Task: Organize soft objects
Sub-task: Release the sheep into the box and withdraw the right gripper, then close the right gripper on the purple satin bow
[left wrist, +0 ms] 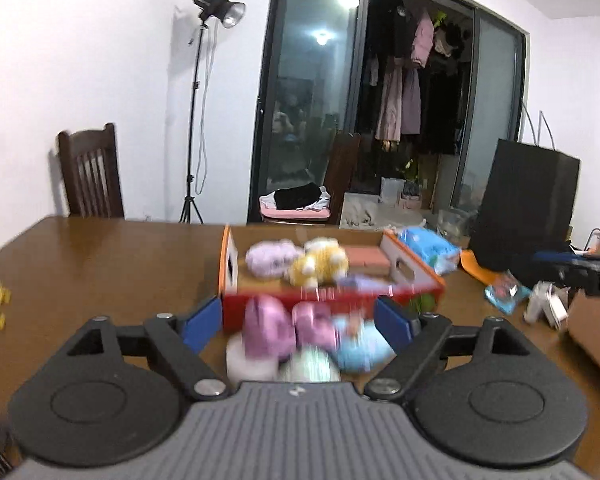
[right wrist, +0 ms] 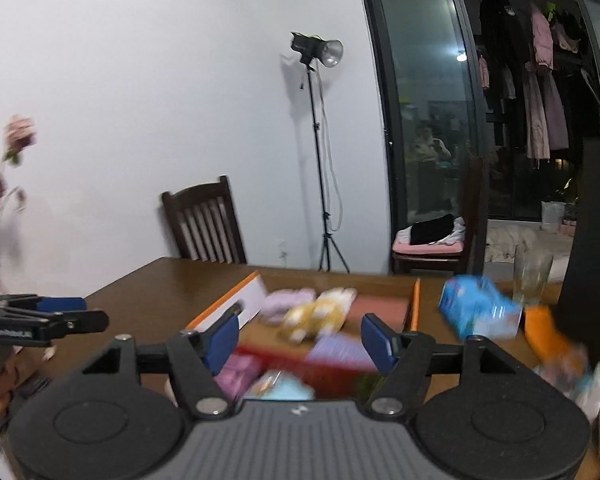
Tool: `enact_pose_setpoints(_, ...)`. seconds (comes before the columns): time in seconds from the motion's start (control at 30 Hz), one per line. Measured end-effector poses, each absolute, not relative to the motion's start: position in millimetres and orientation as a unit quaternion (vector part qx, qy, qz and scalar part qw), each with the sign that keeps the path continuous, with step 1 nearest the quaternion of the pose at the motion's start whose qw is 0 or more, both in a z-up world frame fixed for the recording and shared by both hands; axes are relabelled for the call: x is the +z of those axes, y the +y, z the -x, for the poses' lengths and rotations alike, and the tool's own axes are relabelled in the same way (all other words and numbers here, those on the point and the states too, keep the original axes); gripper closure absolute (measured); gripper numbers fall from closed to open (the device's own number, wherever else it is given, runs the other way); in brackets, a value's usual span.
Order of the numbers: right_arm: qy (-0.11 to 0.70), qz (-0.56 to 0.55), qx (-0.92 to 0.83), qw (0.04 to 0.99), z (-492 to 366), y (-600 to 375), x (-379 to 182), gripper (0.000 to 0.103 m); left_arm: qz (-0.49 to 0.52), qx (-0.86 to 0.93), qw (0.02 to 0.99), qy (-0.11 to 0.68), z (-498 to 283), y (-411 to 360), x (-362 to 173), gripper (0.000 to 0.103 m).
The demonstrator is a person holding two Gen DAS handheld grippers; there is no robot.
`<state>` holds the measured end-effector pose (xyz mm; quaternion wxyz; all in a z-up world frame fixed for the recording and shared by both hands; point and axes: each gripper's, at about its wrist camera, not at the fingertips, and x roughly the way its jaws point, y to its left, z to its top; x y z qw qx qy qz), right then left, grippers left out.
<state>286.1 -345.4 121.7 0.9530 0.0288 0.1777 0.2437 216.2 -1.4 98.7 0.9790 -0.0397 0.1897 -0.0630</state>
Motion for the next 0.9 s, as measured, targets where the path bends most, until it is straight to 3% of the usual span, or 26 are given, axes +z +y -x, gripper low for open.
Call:
enact_pose_setpoints(0.17, 0.192, -0.030, 0.247, 0.949, -210.9, -341.8, 48.9, 0.028, 0.077, -0.036, 0.967, 0.240, -168.1, -4.7, 34.6, 0.016)
enact_pose_setpoints(0.3, 0.255, -0.047, 0.260, 0.930, -193.5, -328.8, 11.1, 0.029, 0.091, -0.050, 0.956, 0.275, -177.9, 2.3, 21.8, 0.016)
enact_pose_setpoints(0.57, 0.241, -0.065, 0.260, 0.933, -227.8, -308.8, 15.7, 0.029, 0.093, -0.044, 0.968, 0.229, -236.4, 16.4, 36.3, 0.019)
enact_pose_setpoints(0.8, 0.233, -0.057, 0.299, 0.924, -323.8, -244.4, 31.4, 0.038, 0.131, -0.062, 0.961, 0.237, -336.5, 39.7, 41.9, 0.025)
enact_pose_setpoints(0.87, 0.237, -0.039, 0.310, 0.920, -350.1, -221.0, 30.6, 0.041, 0.146, -0.070, 0.955, 0.249, -357.0, 44.2, 36.2, 0.032)
enact_pose_setpoints(0.9, 0.241, -0.023, 0.312, 0.919, -362.9, -209.6, 29.4, 0.041, 0.155, -0.080, 0.950, 0.257, -366.1, 46.6, 32.6, 0.045)
